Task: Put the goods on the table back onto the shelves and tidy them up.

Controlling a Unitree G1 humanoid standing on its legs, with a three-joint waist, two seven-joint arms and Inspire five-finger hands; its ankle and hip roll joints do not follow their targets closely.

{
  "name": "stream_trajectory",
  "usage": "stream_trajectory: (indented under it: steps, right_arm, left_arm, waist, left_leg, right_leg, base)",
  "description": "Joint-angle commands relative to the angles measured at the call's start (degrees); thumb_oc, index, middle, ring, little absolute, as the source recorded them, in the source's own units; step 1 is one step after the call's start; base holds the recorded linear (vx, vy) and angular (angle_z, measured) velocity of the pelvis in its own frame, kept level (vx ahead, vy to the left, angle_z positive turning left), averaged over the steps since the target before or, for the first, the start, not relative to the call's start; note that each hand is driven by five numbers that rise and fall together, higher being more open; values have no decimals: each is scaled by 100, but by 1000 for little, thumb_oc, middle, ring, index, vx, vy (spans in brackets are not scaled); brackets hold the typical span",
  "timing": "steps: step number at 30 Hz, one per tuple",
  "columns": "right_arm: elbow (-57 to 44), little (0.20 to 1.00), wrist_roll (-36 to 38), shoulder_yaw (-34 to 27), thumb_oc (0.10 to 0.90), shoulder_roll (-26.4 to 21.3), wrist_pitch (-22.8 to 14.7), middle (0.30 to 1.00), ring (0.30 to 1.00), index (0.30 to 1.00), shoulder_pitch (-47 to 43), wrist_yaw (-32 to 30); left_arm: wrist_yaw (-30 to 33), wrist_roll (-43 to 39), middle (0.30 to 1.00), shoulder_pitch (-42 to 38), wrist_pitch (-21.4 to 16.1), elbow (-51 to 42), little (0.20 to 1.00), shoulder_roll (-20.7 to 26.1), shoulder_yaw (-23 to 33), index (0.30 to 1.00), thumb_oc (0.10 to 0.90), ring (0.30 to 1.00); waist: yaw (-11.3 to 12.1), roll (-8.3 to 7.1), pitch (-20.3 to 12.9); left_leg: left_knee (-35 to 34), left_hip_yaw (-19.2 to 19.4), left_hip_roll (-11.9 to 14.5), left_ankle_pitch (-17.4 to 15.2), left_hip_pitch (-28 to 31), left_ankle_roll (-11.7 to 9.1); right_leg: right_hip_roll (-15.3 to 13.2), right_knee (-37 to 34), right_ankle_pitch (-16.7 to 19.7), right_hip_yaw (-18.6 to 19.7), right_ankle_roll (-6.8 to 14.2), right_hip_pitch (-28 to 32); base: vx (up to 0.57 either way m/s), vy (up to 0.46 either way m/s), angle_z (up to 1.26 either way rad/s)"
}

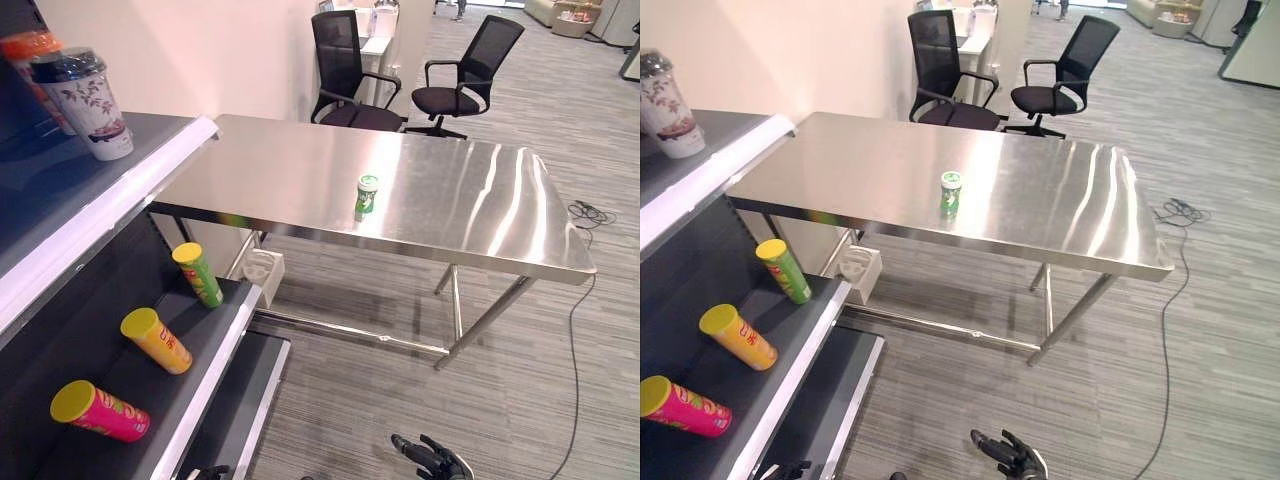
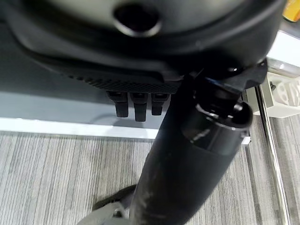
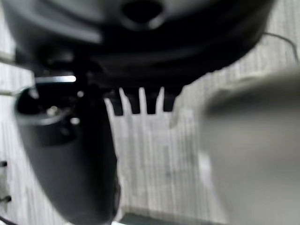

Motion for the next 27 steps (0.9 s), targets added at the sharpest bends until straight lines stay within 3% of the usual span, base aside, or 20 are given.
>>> stream_trajectory:
  steps: [1,4,6,7,8,9,11,12,14,16,17,20,21,22,23,25,26,27]
  right_arm:
    - [-192,900,-48,-53,800,-303,-316,900,900,900,-156,-49]
    - [-227,900,-150,-66,800,-310,-280,900,900,900,-158,-73]
    - [-230,900,-152,-66,800,-310,-278,900,900,900,-155,-75]
    - [-208,900,-203,-98,800,-283,-241,900,900,900,-138,-65]
    - [-227,900,-243,-93,800,-277,-224,900,900,900,-118,-59]
    - [-179,900,-413,-27,800,-262,-196,900,900,900,-87,-29]
    - [-125,900,-579,99,800,-311,-158,900,900,900,-100,21]
    - [-125,900,-579,101,800,-312,-159,900,900,900,-100,21]
    - [-171,900,-663,280,800,-386,-177,900,900,900,-142,67]
    - [-304,900,-868,486,800,-540,-230,900,900,900,-197,46]
    - [-473,900,-915,546,800,-659,-278,900,900,900,-218,-3]
    - [-1017,900,-1086,706,800,-903,-321,900,900,900,-177,48]
    - [-1021,900,-1087,706,800,-903,-318,900,900,900,-174,48]
    - [-1000,900,-1130,822,800,-855,-322,900,900,900,-187,-8]
    - [-1200,900,-1272,896,800,-950,-313,900,900,900,-171,74]
    - [-1348,900,-1287,875,800,-997,-318,900,900,900,-128,63]
    - [-1487,900,-1275,856,800,-1076,-358,900,900,900,-107,98]
    - [-1489,900,-1275,856,800,-1079,-358,900,900,900,-103,99]
  left_arm:
    - [-11,101,900,-117,-241,-52,900,20,62,900,800,900]
    - [33,152,900,-134,-268,-29,900,27,84,900,800,900]
    - [34,152,900,-133,-268,-29,900,26,84,900,800,900]
    - [73,192,900,-152,-282,-25,900,90,103,900,800,900]
    - [72,222,900,-148,-284,-35,900,120,105,900,800,900]
    - [92,296,900,-189,-274,7,900,209,112,900,800,900]
    - [107,240,900,-165,-247,9,900,254,186,900,800,900]
    - [106,240,900,-164,-247,8,900,254,187,900,800,900]
    - [165,187,900,-193,-239,16,900,226,175,900,800,900]
    - [173,259,900,-216,-262,-127,900,168,28,900,800,900]
    - [187,402,900,-287,-285,-316,900,118,-159,900,800,900]
    - [168,398,900,-249,-289,-574,900,212,-120,900,800,900]
    - [167,398,900,-248,-287,-577,900,213,-120,900,800,900]
    - [456,457,900,-518,-266,-709,900,-249,-391,900,800,900]
    - [276,396,900,-425,-228,-589,900,32,-183,900,800,900]
    - [256,409,900,-415,-251,-558,900,63,-141,900,800,900]
    - [134,418,900,-304,-265,-582,900,43,-127,900,800,900]
    - [133,418,900,-300,-264,-584,900,42,-128,900,800,900]
  waist:
    - [21,65,-179]
    - [-38,58,-138]
    - [-40,67,-113]
    - [-93,-6,-118]
    - [-101,-37,-86]
    - [-116,-220,-152]
    - [-110,-261,-225]
    - [-112,-254,-223]
    - [-120,-244,-266]
    - [-63,-245,-235]
    - [14,-303,-155]
    - [187,-475,-32]
    - [180,-473,-33]
    - [266,-544,9]
    - [268,-580,-4]
    - [270,-602,-4]
    - [348,-531,16]
    - [346,-530,13]
  left_leg:
    - [-11,-106,193,-240,-278,-451]
    - [-11,-291,282,-449,-73,-586]
    - [-11,-293,289,-461,-39,-586]
    - [-11,-348,353,-603,113,-693]
    - [-11,-355,398,-661,224,-735]
    - [-11,-361,443,-729,379,-833]
    - [-11,-411,776,-737,549,-964]
    - [-11,-412,787,-740,553,-969]
    - [166,-472,1125,-625,519,-1085]
    - [748,-571,1326,-306,186,-1159]
    - [1431,-634,1389,94,-215,-1171]
    - [2175,-578,1369,228,-630,-1043]
    - [2194,-587,1370,220,-642,-1043]
    - [2186,-585,1228,73,-793,-994]
    - [1830,-471,1118,-90,-941,-992]
    - [1509,-358,1131,-87,-1033,-1007]
    - [923,-201,1233,316,-1319,-1110]
    - [886,-201,1232,337,-1301,-1115]
  right_leg:
    - [-37,-1126,777,-120,-99,121]
    - [-580,-2042,1374,227,102,-146]
    - [-571,-2075,1386,217,106,-95]
    - [-853,-2384,1733,367,249,-195]
    - [-925,-2478,1895,364,331,-126]
    - [-886,-2530,1990,280,451,43]
    - [-673,-2348,1721,319,398,18]
    - [-664,-2343,1715,315,394,21]
    - [-361,-2344,1527,202,283,113]
    - [-146,-2499,1415,39,112,298]
    - [-28,-2700,1382,-130,-28,526]
    - [48,-2917,1266,-262,-170,823]
    - [49,-2921,1267,-270,-170,826]
    - [56,-2985,1212,-313,-192,922]
    - [55,-3047,1145,-334,-161,978]
    - [51,-3075,1098,-391,-141,1026]
    - [127,-3113,1025,-449,-142,1126]
    - [128,-3113,1021,-453,-144,1129]
  base:
    - [245,-218,-4]
    - [234,-218,-7]
    - [154,-154,7]
    - [291,-300,22]
    - [503,-539,38]
    - [422,-439,34]
    - [328,-358,26]
    - [195,-266,14]
    - [174,-330,10]
    - [123,-391,21]
    - [104,-381,12]
    - [102,-255,15]
    - [90,-150,14]
    - [129,-100,19]
    - [172,-106,28]
    - [120,-8,30]
    - [75,20,32]
    - [95,38,34]
